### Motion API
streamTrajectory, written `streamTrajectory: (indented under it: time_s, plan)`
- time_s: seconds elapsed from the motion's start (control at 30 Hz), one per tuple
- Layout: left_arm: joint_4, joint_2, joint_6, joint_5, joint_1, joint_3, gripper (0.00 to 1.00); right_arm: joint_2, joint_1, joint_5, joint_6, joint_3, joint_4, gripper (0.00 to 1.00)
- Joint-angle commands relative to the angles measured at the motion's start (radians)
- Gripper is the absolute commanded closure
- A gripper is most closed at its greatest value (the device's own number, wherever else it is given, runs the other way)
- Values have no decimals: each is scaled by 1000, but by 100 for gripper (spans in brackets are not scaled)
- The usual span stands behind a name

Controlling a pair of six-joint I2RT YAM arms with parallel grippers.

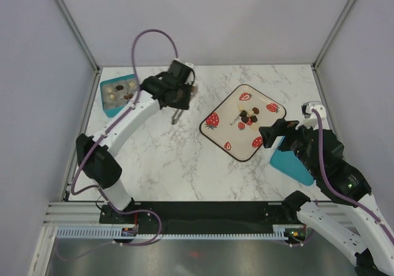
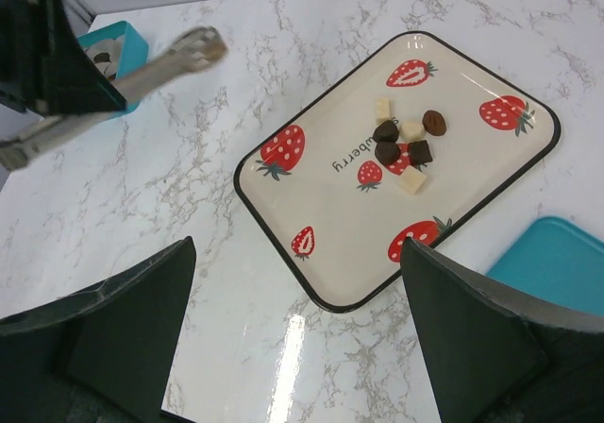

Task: Pack the chocolate

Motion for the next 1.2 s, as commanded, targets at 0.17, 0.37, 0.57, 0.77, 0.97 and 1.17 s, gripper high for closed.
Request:
streamTrajectory:
  time_s: [0.17,0.37,0.57,0.77,0.97,1.17]
  plan:
    - [-74,-218,-16,-22,493,-126,66,12,2,-22,-2,-11,38,2]
    - [-68,-203,-10,-23,641,-191,66,41,2,-23,-14,-10,56,2]
    - [-38,-165,-19,-14,679,-205,66,44,2,-17,-17,-16,61,2]
    - [9,-123,-29,-11,679,-206,64,47,2,-20,-11,-29,73,2]
    - [17,-71,-25,-49,679,-189,64,49,2,-11,-19,-25,73,2]
    - [21,-39,-15,-63,679,-154,63,60,2,-5,-17,-33,73,2]
